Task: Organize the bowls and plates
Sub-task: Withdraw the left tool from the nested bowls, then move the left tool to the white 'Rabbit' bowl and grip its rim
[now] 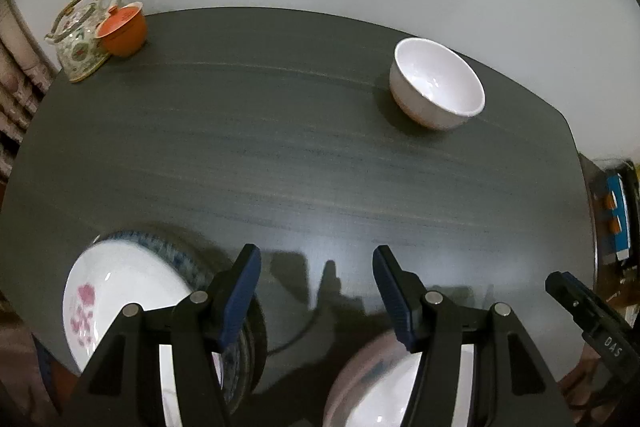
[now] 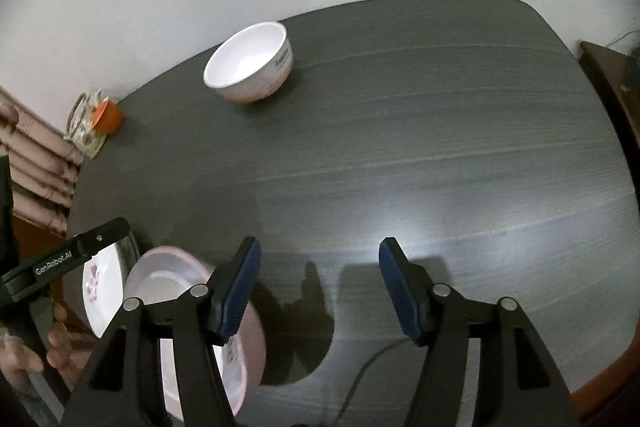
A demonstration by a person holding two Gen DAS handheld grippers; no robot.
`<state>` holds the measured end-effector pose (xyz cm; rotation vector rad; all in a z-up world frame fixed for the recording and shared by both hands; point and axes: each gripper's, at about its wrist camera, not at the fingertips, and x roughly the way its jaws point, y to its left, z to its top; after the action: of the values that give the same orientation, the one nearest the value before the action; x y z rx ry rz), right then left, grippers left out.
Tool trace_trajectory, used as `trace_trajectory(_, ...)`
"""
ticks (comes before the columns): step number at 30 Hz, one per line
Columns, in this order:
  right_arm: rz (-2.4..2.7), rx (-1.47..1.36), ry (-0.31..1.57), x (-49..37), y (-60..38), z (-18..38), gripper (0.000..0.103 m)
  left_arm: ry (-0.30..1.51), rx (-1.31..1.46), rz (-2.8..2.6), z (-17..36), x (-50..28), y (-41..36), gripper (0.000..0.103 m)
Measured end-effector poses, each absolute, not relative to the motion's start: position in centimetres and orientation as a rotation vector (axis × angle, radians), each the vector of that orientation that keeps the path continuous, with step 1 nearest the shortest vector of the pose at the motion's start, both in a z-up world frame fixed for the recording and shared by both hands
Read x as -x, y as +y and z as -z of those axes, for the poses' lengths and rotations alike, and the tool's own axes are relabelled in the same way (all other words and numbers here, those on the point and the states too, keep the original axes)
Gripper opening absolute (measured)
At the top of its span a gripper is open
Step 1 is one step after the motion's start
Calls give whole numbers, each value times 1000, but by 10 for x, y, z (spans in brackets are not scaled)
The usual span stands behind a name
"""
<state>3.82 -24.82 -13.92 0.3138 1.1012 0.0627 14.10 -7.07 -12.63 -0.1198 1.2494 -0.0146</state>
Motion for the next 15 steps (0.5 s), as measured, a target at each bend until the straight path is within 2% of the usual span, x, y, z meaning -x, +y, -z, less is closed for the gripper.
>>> trace_trajectory(15, -103, -386, 1033, -150, -269, 137, 59, 1234, 301, 100, 141, -266, -80, 60)
